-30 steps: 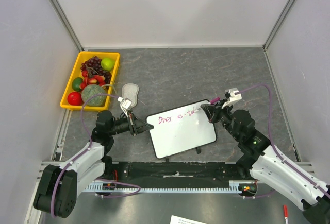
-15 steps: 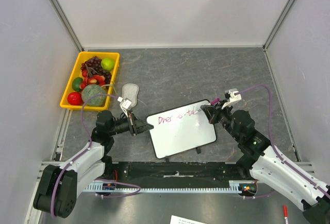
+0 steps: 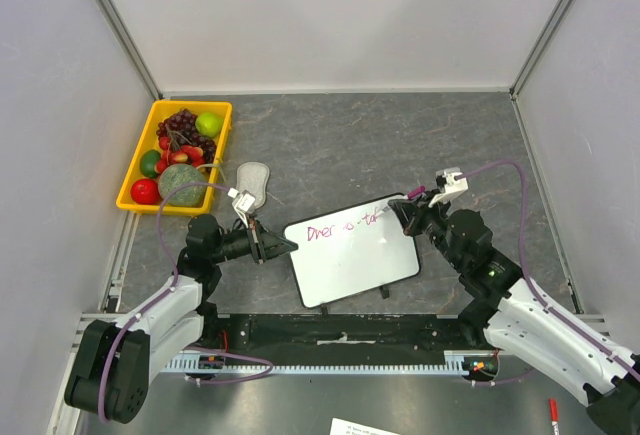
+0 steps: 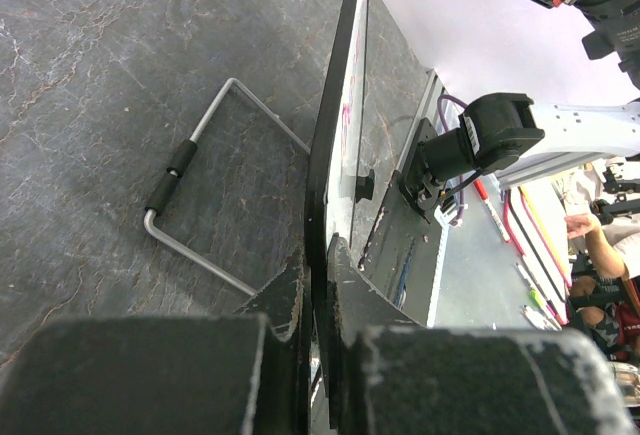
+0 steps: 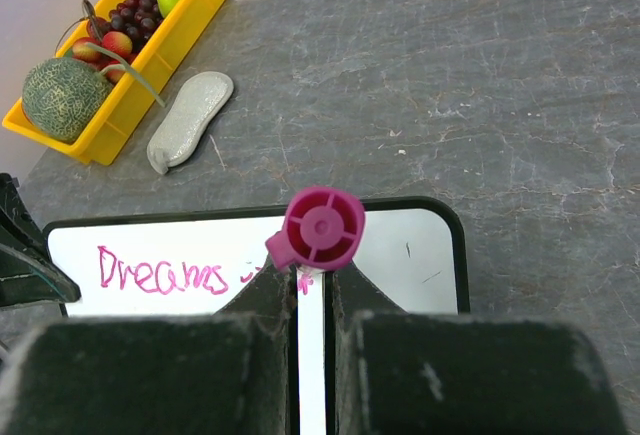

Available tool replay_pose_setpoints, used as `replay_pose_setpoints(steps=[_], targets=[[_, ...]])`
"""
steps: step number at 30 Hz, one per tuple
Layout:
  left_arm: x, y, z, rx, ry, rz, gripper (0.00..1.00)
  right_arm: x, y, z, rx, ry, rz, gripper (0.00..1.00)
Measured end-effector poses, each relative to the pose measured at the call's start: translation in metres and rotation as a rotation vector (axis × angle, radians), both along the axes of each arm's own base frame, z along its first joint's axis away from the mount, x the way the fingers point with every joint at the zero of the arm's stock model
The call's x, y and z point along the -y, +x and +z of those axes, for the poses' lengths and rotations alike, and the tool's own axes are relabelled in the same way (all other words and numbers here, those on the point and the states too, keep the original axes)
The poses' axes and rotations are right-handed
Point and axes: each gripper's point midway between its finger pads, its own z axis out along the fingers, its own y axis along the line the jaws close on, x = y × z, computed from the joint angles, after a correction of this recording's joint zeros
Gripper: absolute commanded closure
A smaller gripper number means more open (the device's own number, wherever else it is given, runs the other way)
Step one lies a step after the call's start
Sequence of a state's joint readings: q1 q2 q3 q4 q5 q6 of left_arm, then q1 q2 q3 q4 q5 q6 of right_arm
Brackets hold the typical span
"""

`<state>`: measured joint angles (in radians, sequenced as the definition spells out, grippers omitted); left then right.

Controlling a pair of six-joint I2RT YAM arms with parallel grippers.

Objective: Write a sentence on the whiteboard

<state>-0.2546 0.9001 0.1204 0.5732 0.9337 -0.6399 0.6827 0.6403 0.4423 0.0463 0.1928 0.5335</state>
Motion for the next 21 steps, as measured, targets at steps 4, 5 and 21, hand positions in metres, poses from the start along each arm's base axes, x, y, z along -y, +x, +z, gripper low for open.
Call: replay_pose_setpoints(steps=[4, 5, 21], targets=[[0.0000, 0.0000, 0.0001, 0.000, 0.000, 0.000, 0.98, 0.0012, 0.0015, 0.0008, 0.002, 0.001, -0.011, 1.00], [0.0000, 0.0000, 0.0001, 0.001, 0.000, 0.000, 0.98, 0.0017, 0.0019, 0.0012, 0.003, 0.002, -0.015, 1.00], [0.0000, 0.0001, 0.0004, 0.003, -0.001, 0.000, 0.98, 0.0095, 0.0015, 0.0045, 0.014, 0.000, -0.046, 1.00]])
